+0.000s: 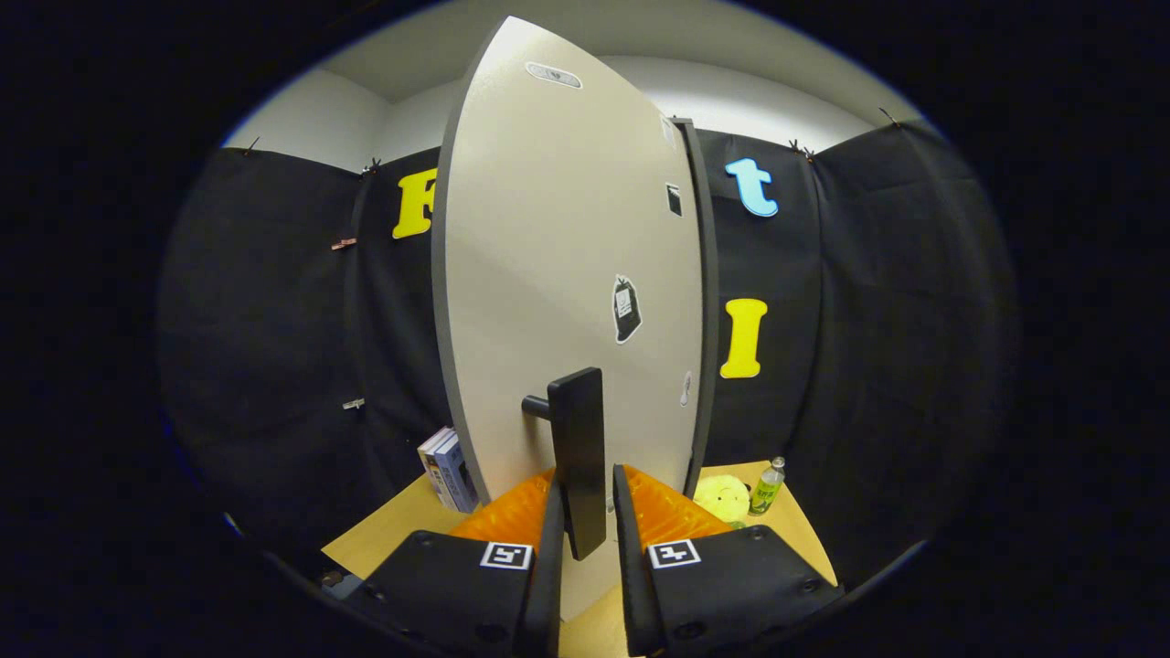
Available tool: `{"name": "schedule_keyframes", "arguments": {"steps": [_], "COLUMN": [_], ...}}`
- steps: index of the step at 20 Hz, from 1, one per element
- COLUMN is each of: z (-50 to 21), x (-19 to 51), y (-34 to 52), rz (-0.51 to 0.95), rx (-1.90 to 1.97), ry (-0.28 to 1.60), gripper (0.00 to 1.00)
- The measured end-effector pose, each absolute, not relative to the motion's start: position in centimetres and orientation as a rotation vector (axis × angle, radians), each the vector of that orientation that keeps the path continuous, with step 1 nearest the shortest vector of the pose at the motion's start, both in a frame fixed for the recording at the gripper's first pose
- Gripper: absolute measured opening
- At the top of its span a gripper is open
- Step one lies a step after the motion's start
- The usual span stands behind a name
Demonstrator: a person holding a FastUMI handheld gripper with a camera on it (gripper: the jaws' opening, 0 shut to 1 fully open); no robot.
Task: Open the shoe cabinet door, grab the shoes and put them into the shoe cabinet, then close the shoe cabinet door.
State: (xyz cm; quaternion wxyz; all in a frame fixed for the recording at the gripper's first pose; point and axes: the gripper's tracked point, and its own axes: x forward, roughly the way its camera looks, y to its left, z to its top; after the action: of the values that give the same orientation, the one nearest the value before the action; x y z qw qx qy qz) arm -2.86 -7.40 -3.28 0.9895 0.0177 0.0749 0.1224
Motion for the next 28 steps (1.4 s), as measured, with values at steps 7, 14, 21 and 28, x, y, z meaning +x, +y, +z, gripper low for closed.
{"name": "schedule_keyframes", "arguments": {"steps": [7, 14, 21, 28], "z": [-0.7, -1.3, -4.6, -11.4], "x": [-6.5, -9.4, -9.8, -7.4], "y": [-15.3, -18.5, -12.9, -3.9], "rz": [0.075, 0.047, 0.159, 0.212], "rx": [-0.016, 0.007, 0.002, -0.021], "ry": [0.111, 0.105, 0.143, 0.206], "gripper": [0.31, 0.31, 0.31, 0.31]}}
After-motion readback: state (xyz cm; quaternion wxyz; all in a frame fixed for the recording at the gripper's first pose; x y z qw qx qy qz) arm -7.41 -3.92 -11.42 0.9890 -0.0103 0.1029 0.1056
